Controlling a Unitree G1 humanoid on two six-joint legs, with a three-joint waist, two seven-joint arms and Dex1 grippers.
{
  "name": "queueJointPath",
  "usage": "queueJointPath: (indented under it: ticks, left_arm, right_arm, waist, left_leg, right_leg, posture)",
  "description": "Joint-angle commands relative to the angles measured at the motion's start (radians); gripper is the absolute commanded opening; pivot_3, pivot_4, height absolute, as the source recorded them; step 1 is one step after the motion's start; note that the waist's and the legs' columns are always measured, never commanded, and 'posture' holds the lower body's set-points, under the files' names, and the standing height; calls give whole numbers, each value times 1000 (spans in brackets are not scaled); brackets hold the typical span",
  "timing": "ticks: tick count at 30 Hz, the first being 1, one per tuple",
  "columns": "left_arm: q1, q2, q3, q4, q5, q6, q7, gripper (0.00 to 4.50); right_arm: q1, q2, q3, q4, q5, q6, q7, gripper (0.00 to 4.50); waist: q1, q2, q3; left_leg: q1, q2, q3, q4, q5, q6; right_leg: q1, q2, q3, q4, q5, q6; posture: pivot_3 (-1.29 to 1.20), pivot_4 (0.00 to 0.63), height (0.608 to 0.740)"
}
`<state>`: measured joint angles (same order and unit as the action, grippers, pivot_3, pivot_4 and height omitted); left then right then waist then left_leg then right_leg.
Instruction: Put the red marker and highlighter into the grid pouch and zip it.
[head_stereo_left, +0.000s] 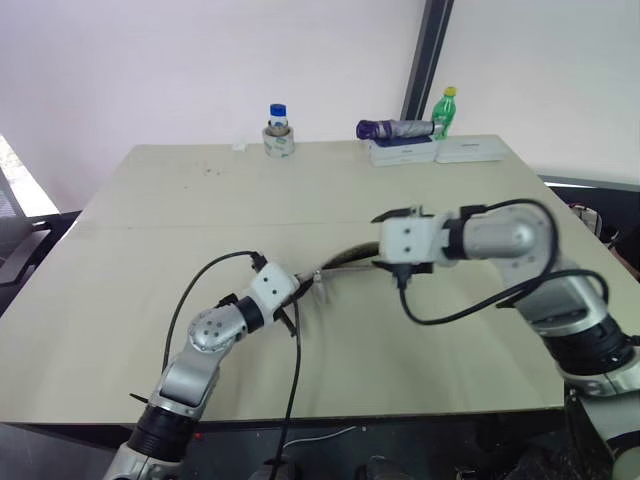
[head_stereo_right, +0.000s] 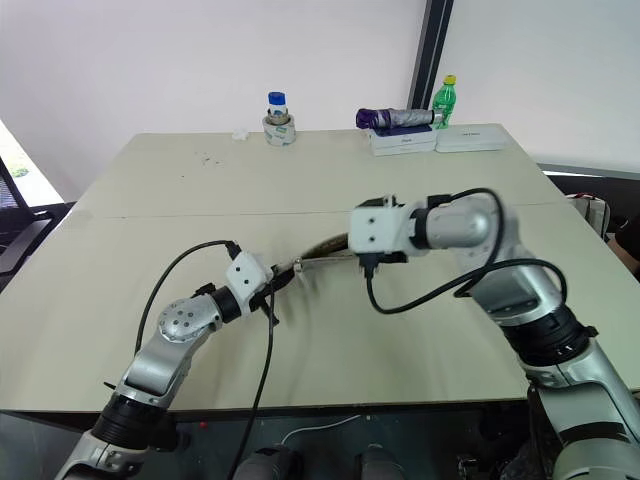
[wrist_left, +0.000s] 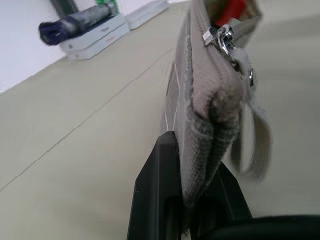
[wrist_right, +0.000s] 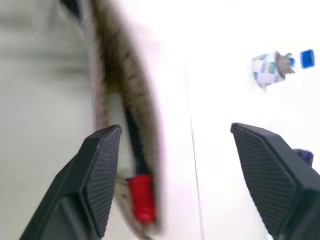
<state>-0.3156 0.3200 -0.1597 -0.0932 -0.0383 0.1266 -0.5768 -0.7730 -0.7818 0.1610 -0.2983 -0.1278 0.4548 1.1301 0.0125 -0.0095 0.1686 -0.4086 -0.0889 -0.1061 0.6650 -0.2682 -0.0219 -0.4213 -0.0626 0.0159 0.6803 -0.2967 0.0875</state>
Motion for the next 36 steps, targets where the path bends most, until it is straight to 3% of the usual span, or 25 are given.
queueJointPath:
  ticks: [1, 4, 7, 11, 17, 24, 27, 32, 33, 36]
  left_arm:
    - [-28, -44, 51, -22, -49, 35, 53, 0]
    - [-39, -84, 69, -32, -82, 81, 78, 0]
    - [-76, -154, 85, -43, -147, 171, 115, 0]
    - [-114, -217, 92, -61, -211, 268, 138, 0]
    - [-133, -252, 69, -96, -265, 362, 148, 0]
    - [-128, -252, 40, -109, -252, 386, 153, 0]
    - [-128, -253, 36, -112, -253, 389, 153, 0]
    - [-123, -244, 32, -114, -252, 389, 152, 0]
    - [-122, -240, 31, -114, -250, 389, 152, 0]
    - [-112, -223, 31, -111, -240, 380, 152, 0]
  right_arm:
    - [9, 22, -101, -82, 125, 182, -11, 3678]
    - [65, 48, -137, -172, 211, 346, -42, 3678]
    - [98, 181, -167, -280, 308, 605, -149, 3678]
    - [68, 328, -176, -261, 329, 817, -317, 3678]
    - [63, 429, -165, -201, 338, 838, -476, 3678]
    - [56, 466, -174, -177, 400, 828, -535, 3678]
    - [54, 471, -172, -166, 416, 821, -561, 2881]
    - [49, 479, -195, -158, 457, 831, -594, 270]
    - [48, 476, -195, -158, 462, 830, -598, 49]
    - [39, 448, -215, -155, 477, 826, -607, 49]
  waist:
    - [0, 0, 0]
    - [2, 0, 0]
    - [1, 0, 0]
    - [0, 0, 0]
    - [-2, 0, 0]
    - [-3, 0, 0]
    - [-3, 0, 0]
    - [-3, 0, 0]
    - [-3, 0, 0]
    - [-3, 0, 0]
  left_leg:
    - [0, 0, 0, 0, 0, 0]
    - [0, 0, 0, 0, 0, 0]
    - [0, 0, -1, 0, 0, 0]
    - [0, 0, 0, 1, 0, 0]
    - [0, 0, 0, 1, 0, -1]
    - [0, -1, 0, 0, 1, -1]
    - [0, -1, 0, 0, 1, -1]
    - [0, -1, 0, 0, 1, -1]
    - [0, -1, 0, 0, 1, -1]
    - [0, -1, 0, 0, 1, -1]
  right_leg:
    - [0, 0, 0, 0, 0, 0]
    - [0, 0, 0, 0, 0, 0]
    - [0, 0, 0, 0, 0, 0]
    - [-1, 0, 0, 1, 0, 0]
    - [-1, 0, 0, 1, 0, 0]
    - [-2, 0, 0, 2, 0, 0]
    - [-2, 0, 0, 2, 0, 0]
    - [-2, 0, 0, 2, 0, 0]
    - [-2, 0, 0, 2, 0, 0]
    - [-2, 0, 0, 2, 0, 0]
  posture:
    - [0, 150, 740]
    - [0, 150, 740]
    - [0, 150, 740]
    - [0, 150, 740]
    - [0, 150, 740]
    - [0, 150, 740]
    - [0, 150, 740]
    - [0, 150, 740]
    - [0, 150, 740]
    - [0, 150, 740]
